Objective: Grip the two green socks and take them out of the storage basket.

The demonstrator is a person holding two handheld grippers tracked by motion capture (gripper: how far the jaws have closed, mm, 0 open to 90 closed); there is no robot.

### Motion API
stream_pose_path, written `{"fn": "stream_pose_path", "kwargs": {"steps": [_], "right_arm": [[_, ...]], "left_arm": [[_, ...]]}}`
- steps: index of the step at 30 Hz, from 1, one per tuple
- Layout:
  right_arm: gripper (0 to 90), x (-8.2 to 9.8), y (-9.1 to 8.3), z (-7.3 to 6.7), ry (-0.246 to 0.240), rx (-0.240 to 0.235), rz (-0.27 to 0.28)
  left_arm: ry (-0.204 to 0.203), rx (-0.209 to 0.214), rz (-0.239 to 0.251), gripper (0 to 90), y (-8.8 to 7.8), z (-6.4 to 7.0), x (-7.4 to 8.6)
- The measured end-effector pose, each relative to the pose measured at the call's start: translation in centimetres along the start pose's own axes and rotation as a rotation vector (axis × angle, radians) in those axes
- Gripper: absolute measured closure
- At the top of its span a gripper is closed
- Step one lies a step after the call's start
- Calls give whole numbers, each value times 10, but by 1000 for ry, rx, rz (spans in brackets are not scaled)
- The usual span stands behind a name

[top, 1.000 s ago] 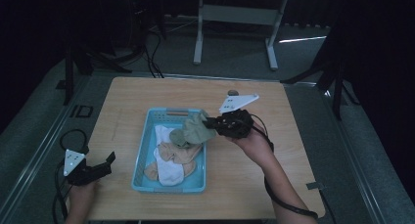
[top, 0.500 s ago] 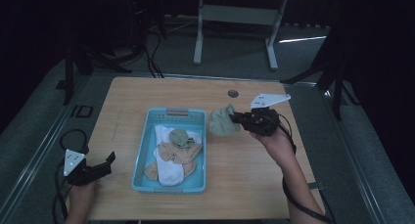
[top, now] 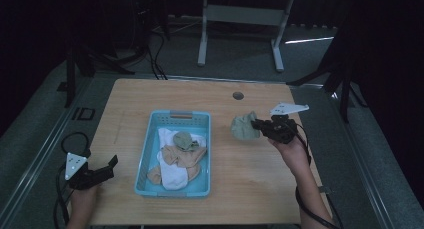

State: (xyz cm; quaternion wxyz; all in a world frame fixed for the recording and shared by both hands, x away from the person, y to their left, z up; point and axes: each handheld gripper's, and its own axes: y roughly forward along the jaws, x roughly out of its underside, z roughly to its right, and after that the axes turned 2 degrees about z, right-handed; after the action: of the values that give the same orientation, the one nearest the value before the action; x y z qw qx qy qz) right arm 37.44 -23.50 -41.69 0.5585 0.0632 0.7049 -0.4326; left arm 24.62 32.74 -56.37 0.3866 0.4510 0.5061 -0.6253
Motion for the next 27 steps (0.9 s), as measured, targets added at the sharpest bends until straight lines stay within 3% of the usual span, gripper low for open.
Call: {"fn": "stream_pose_path", "kwargs": {"steps": [16, 27], "right_arm": [[855, 60, 17, 33, 111, 80, -72], [856, 84, 21, 44, 153, 116, -104]], "left_arm": [[-1, 1, 0, 0, 0, 0, 0], [-2, -1, -1, 0, 0, 0, 0]]}}
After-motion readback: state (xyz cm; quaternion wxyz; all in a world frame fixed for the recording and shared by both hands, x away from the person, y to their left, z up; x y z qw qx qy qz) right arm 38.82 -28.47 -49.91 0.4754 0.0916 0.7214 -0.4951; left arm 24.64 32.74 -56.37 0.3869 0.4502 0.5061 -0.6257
